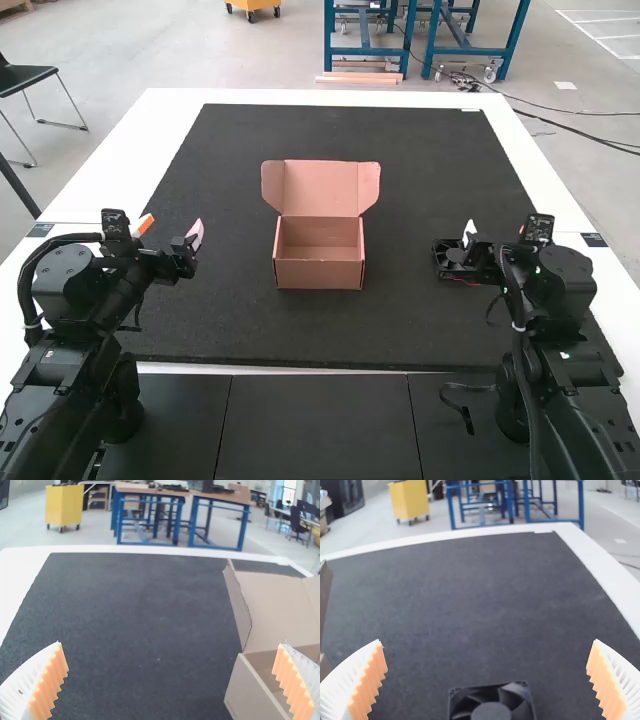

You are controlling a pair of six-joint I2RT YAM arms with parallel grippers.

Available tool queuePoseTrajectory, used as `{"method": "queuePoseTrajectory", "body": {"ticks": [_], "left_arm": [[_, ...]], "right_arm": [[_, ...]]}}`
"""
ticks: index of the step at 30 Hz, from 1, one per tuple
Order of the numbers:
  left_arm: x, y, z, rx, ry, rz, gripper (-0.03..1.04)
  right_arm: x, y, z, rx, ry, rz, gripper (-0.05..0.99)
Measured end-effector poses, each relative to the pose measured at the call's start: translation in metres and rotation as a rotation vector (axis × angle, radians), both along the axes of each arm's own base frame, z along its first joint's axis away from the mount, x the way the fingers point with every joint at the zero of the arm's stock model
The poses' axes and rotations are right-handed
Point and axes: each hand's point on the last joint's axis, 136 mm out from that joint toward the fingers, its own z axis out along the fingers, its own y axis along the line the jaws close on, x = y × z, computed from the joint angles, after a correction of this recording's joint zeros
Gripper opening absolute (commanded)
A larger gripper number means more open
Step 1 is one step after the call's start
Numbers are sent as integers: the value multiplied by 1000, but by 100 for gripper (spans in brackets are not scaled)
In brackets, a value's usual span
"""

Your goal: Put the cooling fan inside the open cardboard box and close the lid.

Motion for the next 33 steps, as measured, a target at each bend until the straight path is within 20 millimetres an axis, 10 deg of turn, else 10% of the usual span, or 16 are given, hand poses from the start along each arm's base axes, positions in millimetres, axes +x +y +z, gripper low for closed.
{"method": "queuePoseTrajectory", "body": {"ticks": [26,33], "left_arm": [[1,3,2,19,-12,18,97],[-1,14,37,9,-154,82,97]], "right_arm": [[0,0,1,0,-2,0,91],[-1,-4,43,16,-175,-24,91]]}}
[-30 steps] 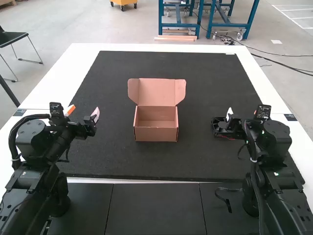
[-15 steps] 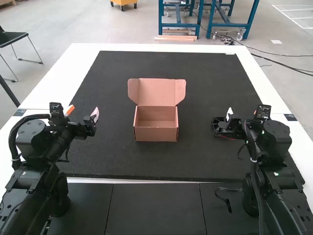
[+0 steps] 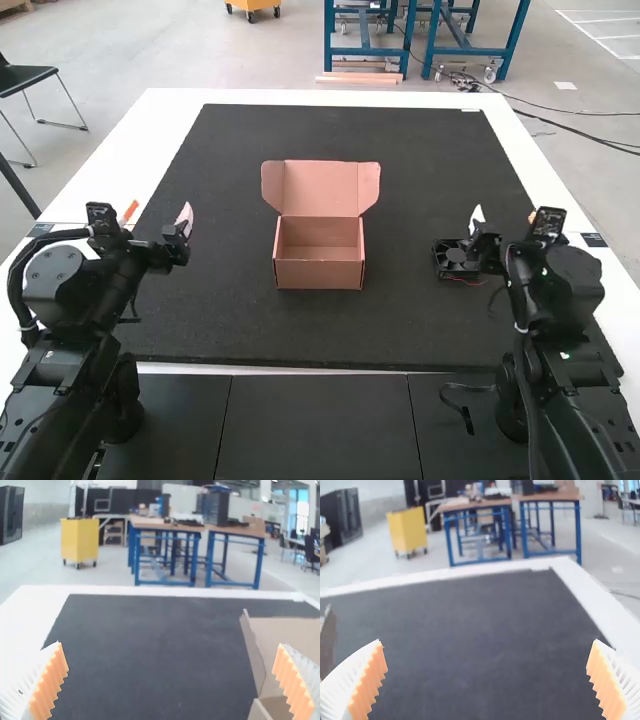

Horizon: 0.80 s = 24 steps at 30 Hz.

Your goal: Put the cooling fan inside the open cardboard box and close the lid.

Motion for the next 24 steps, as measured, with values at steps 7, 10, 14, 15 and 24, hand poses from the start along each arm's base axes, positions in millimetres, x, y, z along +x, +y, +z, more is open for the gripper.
{"method": "queuePoseTrajectory", "body": {"ticks": [7,10,14,15,24], "left_arm": [[4,5,5,-4,31,28,97],[11,5,20,-3,65,31,97],[29,5,46,0,132,31,97],[35,4,53,1,147,31,97],[56,-20,98,14,298,-104,96]], "right_arm": [[-1,-1,17,3,-52,1,91],[1,0,33,1,-38,5,91],[14,1,65,2,12,2,91],[18,1,71,8,35,2,91],[46,1,88,66,469,-25,91]]}}
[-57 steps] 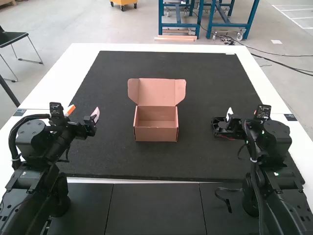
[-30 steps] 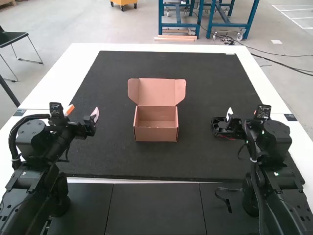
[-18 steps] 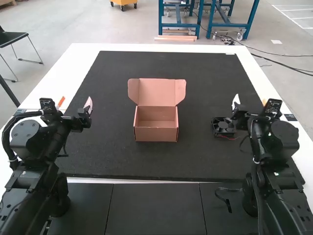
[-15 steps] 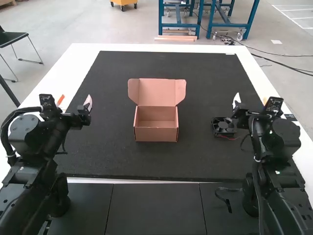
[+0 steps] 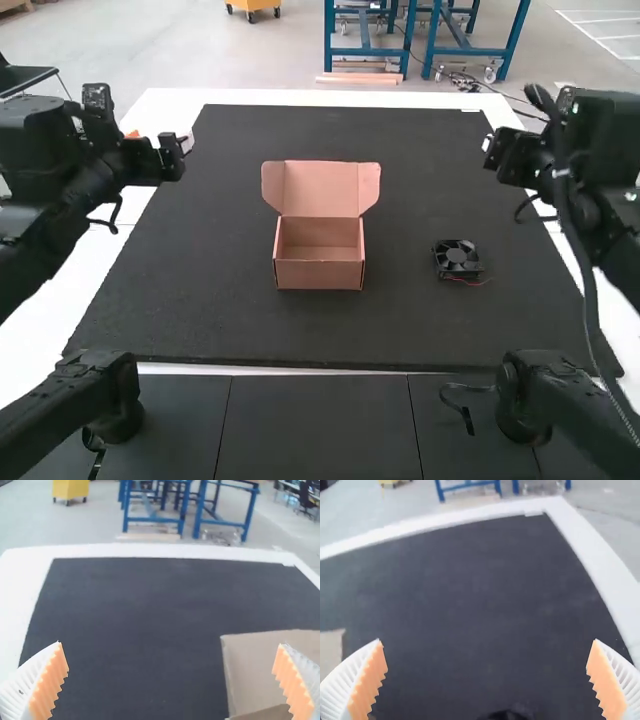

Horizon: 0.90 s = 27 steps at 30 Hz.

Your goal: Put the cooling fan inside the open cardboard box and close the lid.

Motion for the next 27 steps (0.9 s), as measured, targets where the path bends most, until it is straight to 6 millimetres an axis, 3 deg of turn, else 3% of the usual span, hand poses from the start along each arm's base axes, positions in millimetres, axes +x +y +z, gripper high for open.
{"method": "queuePoseTrajectory", "body": {"ticks": [3,8,13,16,20,27], "left_arm": [[4,-15,8,17,43,-70,96],[10,-47,0,56,133,-190,96],[6,-93,-20,99,198,-331,96],[-1,-118,-32,138,244,-391,96],[-15,-144,-50,204,316,-450,96],[-20,-128,-67,271,413,-390,96]], "right_arm": [[0,-1,5,32,108,-22,91],[-9,-1,23,70,142,-35,91],[-12,-19,12,65,206,-85,91],[-4,-31,-7,31,271,-102,91],[12,-43,-47,-9,396,-84,90],[30,-54,-108,-82,572,-9,90]]}}
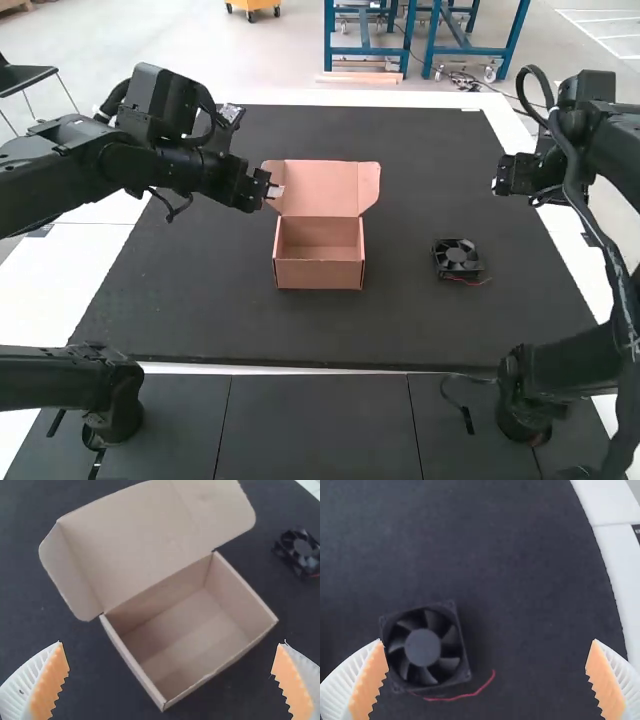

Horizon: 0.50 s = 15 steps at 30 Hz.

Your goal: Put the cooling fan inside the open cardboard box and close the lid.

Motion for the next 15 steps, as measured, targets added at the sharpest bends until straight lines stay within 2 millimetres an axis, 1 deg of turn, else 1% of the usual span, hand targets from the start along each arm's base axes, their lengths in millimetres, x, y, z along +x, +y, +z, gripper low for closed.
{"method": "queuePoseTrajectory", "body": {"ticks": [4,8,15], "left_arm": [[2,7,-2,38,-9,14,96],[5,12,-2,70,-28,15,96],[5,12,-2,99,-47,-6,96]], "right_arm": [[7,0,-25,-8,76,38,90],[7,0,-50,-7,156,62,90],[9,-1,-80,-1,249,75,90]]}}
